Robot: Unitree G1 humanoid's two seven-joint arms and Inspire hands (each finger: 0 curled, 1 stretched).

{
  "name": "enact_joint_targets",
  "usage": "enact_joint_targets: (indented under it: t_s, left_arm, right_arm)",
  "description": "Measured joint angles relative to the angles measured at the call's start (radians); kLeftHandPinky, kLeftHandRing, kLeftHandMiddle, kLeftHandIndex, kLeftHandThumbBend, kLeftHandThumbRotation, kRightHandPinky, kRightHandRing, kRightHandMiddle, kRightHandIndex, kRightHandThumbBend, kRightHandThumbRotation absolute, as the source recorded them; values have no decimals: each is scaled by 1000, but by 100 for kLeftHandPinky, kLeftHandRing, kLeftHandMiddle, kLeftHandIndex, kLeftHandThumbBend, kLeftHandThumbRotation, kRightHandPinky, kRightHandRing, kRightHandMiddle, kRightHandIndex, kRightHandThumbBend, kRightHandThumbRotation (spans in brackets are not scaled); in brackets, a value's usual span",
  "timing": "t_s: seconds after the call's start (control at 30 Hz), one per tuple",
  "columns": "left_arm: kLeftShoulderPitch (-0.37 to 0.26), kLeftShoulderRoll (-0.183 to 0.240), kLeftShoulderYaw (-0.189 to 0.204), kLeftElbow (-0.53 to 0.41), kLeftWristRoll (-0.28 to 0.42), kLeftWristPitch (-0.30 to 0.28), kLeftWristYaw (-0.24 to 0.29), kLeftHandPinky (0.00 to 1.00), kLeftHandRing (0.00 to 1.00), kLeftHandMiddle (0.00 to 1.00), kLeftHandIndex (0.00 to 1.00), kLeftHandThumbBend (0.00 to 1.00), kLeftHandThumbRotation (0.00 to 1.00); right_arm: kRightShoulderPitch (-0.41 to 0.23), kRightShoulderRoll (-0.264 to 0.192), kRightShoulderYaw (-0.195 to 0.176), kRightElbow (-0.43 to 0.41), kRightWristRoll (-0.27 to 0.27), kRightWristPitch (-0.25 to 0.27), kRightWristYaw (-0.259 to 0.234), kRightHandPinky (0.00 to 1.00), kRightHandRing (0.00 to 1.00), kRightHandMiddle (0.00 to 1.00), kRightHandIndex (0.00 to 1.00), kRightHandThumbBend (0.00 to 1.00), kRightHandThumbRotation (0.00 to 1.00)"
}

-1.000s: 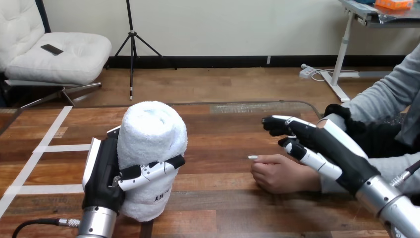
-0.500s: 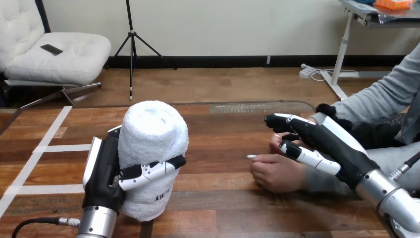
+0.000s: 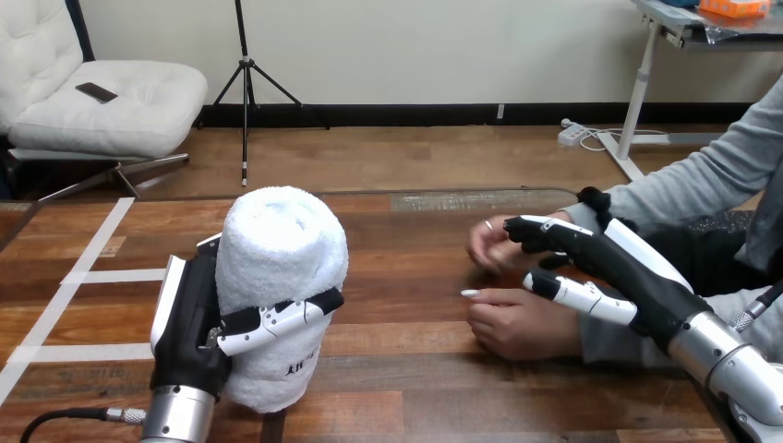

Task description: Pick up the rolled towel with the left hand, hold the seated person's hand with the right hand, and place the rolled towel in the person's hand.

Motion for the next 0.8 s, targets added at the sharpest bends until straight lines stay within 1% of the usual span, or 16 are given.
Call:
enact_joint_targets:
  t_s: [0.4, 0.63, 0.8]
  left_arm:
    - [4, 0, 1, 0, 0, 0, -6, 25, 30, 36, 39, 59, 0]
    - [5, 0, 1, 0, 0, 0, -7, 25, 30, 36, 38, 60, 0]
    - [6, 1, 1, 0, 0, 0, -10, 25, 30, 36, 38, 60, 0]
  right_arm:
    - [-26, -22, 16, 49, -56, -3, -27, 77, 87, 89, 88, 89, 85]
    - [-46, -26, 22, 77, -65, -4, -42, 76, 86, 89, 88, 86, 82]
    - [-62, -30, 34, 98, -78, -4, -54, 75, 85, 88, 88, 85, 81]
